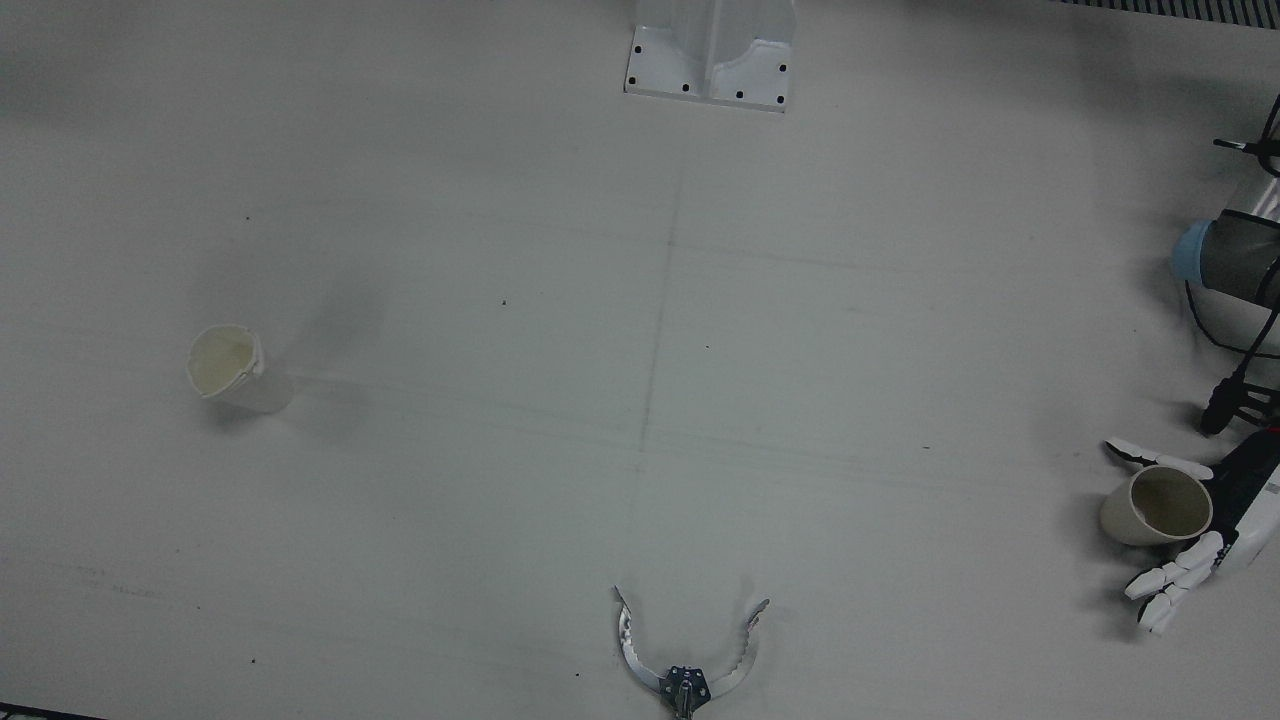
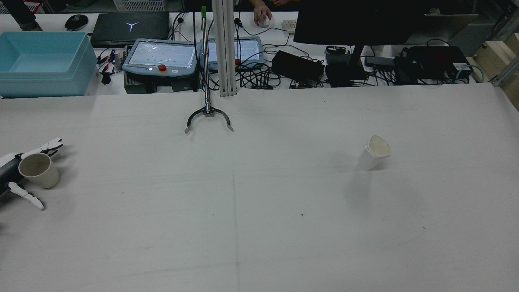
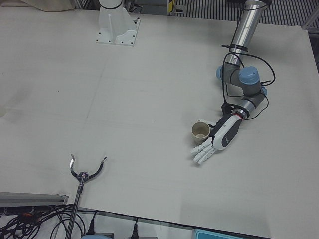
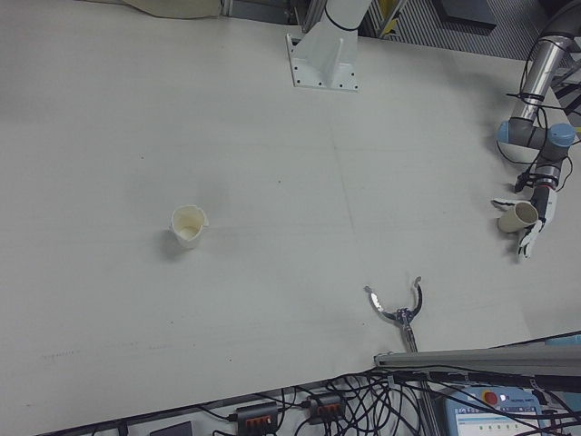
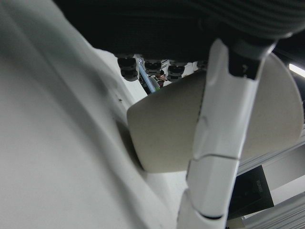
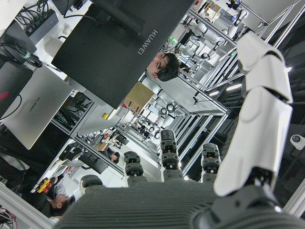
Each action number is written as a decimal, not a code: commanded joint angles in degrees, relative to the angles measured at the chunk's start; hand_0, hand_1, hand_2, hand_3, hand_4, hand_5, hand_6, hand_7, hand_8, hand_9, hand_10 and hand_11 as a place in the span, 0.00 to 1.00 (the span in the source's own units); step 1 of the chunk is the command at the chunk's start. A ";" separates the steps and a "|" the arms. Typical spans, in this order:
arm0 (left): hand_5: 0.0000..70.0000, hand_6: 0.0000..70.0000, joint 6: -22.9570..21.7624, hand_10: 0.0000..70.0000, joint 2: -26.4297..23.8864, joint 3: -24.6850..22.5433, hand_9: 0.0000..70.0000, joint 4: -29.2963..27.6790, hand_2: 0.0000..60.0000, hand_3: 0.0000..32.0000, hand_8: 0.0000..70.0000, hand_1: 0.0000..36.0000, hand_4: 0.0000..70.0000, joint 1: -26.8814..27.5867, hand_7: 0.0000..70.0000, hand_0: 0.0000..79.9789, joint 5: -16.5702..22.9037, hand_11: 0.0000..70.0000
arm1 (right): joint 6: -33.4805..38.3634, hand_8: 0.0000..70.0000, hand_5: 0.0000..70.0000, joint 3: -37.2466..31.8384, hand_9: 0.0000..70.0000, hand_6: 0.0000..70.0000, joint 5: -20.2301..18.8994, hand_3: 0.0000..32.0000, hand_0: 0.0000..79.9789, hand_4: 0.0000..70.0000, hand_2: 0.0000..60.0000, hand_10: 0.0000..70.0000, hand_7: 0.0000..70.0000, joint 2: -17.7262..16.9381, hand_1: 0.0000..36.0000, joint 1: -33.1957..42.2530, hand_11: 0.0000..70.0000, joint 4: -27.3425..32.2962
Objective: Pour water
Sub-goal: 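Close the left hand fingers around the beige cup's body, then lift the beige cup off the table with the left hand, then move the right hand toward the upright white paper cup, then wrap the right hand fingers around the white paper cup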
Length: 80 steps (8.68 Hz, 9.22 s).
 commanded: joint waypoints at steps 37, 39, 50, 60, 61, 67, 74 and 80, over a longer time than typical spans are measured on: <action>1.00 0.36 -20.53 0.14 11.72 -36.46 0.19 35.93 0.03 0.00 0.23 0.57 1.00 -3.17 0.32 1.00 0.25 0.22 | 4.12 0.14 0.12 -34.00 0.14 0.15 26.05 0.21 0.64 0.00 0.31 0.00 0.09 9.04 0.57 -26.52 0.00 27.51; 1.00 0.35 -20.53 0.14 11.72 -36.37 0.19 36.01 0.00 0.00 0.23 0.57 1.00 -3.17 0.32 1.00 0.34 0.21 | 4.38 0.16 0.11 -40.13 0.15 0.19 32.85 0.21 0.62 0.00 0.29 0.00 0.11 10.35 0.49 -35.85 0.00 31.43; 1.00 0.35 -20.70 0.12 11.72 -35.67 0.18 35.14 0.00 0.00 0.22 0.49 1.00 -3.17 0.31 1.00 0.34 0.19 | 18.00 0.11 0.07 -36.47 0.13 0.19 36.04 0.42 0.54 0.03 0.38 0.00 0.23 11.59 0.34 -51.25 0.00 34.01; 1.00 0.35 -21.06 0.12 11.72 -35.23 0.18 34.52 0.00 0.00 0.22 0.49 1.00 -3.17 0.31 1.00 0.34 0.19 | 18.96 0.11 0.08 -33.74 0.11 0.20 39.02 0.50 0.57 0.02 0.43 0.00 0.24 12.38 0.41 -55.75 0.00 34.10; 1.00 0.35 -21.06 0.12 11.72 -35.23 0.18 34.52 0.00 0.00 0.22 0.48 1.00 -3.17 0.31 1.00 0.34 0.19 | 19.41 0.12 0.08 -33.39 0.12 0.19 40.16 0.48 0.57 0.01 0.42 0.00 0.22 12.47 0.39 -56.01 0.00 34.01; 1.00 0.35 -21.06 0.12 11.72 -35.14 0.18 34.43 0.00 0.00 0.22 0.48 1.00 -3.26 0.31 1.00 0.34 0.19 | 19.41 0.12 0.08 -33.92 0.12 0.21 40.87 0.41 0.57 0.04 0.42 0.00 0.22 12.38 0.40 -58.39 0.00 34.01; 1.00 0.35 -21.06 0.13 12.51 -35.06 0.18 34.08 0.00 0.00 0.22 0.48 1.00 -3.26 0.31 1.00 0.25 0.19 | 19.32 0.12 0.17 -34.79 0.11 0.21 40.87 0.22 0.92 0.02 0.38 0.00 0.22 12.38 0.96 -58.39 0.00 33.92; 1.00 0.34 -21.06 0.13 12.95 -34.97 0.18 33.82 0.00 0.00 0.22 0.47 1.00 -3.17 0.31 1.00 0.25 0.19 | 19.41 0.16 0.16 -34.62 0.16 0.28 40.87 0.20 0.78 0.11 0.41 0.00 0.32 12.47 0.85 -58.47 0.00 33.84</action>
